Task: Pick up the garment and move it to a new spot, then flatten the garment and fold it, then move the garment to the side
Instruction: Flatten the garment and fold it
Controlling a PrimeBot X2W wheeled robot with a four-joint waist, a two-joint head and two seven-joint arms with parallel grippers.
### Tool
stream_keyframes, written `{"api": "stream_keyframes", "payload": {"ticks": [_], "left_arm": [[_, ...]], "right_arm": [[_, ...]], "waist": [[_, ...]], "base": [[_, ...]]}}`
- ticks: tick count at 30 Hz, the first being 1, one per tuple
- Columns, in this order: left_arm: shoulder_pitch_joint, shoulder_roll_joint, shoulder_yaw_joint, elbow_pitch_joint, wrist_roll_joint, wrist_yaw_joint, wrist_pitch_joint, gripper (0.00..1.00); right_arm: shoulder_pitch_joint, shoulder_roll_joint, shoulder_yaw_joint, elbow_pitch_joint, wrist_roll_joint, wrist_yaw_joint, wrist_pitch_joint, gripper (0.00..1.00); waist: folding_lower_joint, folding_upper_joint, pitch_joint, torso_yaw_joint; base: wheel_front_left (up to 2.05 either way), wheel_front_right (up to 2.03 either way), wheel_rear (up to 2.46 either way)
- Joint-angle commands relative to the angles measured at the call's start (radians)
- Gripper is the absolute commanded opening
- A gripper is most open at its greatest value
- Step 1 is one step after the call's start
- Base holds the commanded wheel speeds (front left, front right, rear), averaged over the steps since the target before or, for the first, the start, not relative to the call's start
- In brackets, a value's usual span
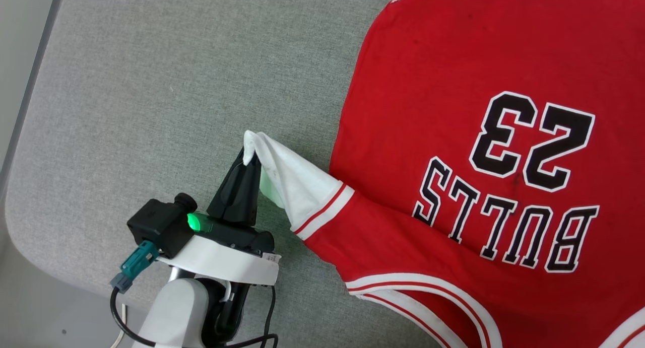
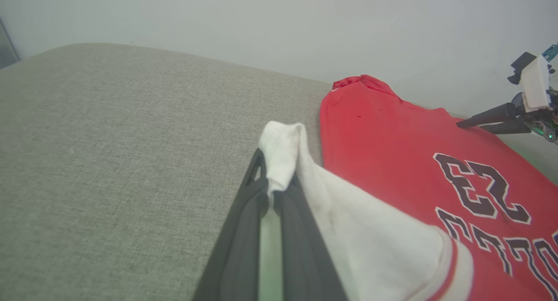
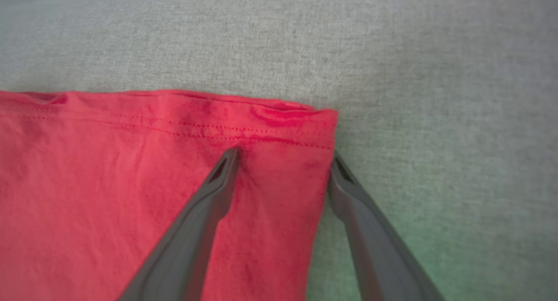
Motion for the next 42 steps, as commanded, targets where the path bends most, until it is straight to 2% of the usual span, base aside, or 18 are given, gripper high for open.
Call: {"api": "stream_keyframes", "payload": {"ticks": [1,2,3,4,8,14,21,27,31,37,42], "left_arm": [[-0.008,-0.007,0.007,0.003,0.008,-0.006,-0.005,0.00],[-0.007,-0.010,0.009,0.004,0.010,-0.008,-0.005,0.00],[-0.007,-0.013,0.011,0.005,0.010,-0.009,-0.005,0.00],[-0.007,-0.015,0.014,0.008,0.011,-0.010,-0.005,0.00],[-0.005,-0.022,0.020,0.016,0.018,-0.012,-0.005,0.00],[0.016,-0.023,0.032,0.040,0.027,-0.014,-0.005,0.00],[0.069,0.002,0.067,0.097,0.034,-0.015,-0.005,0.00],[0.116,0.030,0.099,0.150,0.032,-0.011,-0.005,0.00],[0.149,0.050,0.115,0.173,0.027,0.000,0.003,0.00],[0.204,0.074,0.133,0.189,0.016,0.015,0.030,0.00],[0.253,0.093,0.143,0.195,0.001,0.024,0.057,0.00]], "right_arm": [[0.071,0.046,-0.001,0.075,-0.018,0.000,0.064,0.91],[0.080,0.051,-0.009,0.088,-0.026,0.000,0.088,0.48],[0.086,0.056,-0.013,0.094,-0.034,0.000,0.101,0.28],[0.089,0.060,-0.019,0.092,-0.040,-0.001,0.105,0.00],[0.087,0.064,-0.032,0.065,-0.058,0.000,0.103,0.00],[0.075,0.027,-0.029,-0.005,-0.064,0.000,0.055,0.00],[0.161,-0.013,0.014,-0.103,-0.015,-0.001,0.004,0.00],[0.358,-0.034,0.040,-0.225,0.066,-0.001,-0.015,0.00],[0.522,-0.015,0.031,-0.329,0.111,-0.001,-0.031,0.00],[0.765,0.024,-0.009,-0.470,0.149,-0.001,-0.053,0.00],[1.003,0.100,-0.071,-0.595,0.158,-0.001,-0.049,0.00]], "waist": [[0.0000,0.0000,0.006,0.004],[0.0000,0.0000,0.007,0.004],[0.0000,0.0000,0.007,0.005],[0.0000,0.0000,0.007,0.005],[0.0000,0.0000,0.004,0.005],[0.0000,0.0000,-0.045,-0.008],[0.0000,0.0000,-0.160,-0.069],[0.0000,0.0000,-0.251,-0.146],[0.0000,0.0000,-0.304,-0.204],[0.0000,0.0000,-0.373,-0.271],[0.0000,0.0000,-0.422,-0.318]], "base": [[0.00,0.00,0.00],[0.00,0.00,0.00],[0.00,0.00,0.00],[0.00,0.00,0.00],[0.00,0.00,0.00],[0.00,0.00,0.00],[0.00,0.00,0.00],[0.00,0.00,0.00],[0.00,0.00,0.00],[0.00,0.00,0.00],[0.00,0.00,0.00]]}}
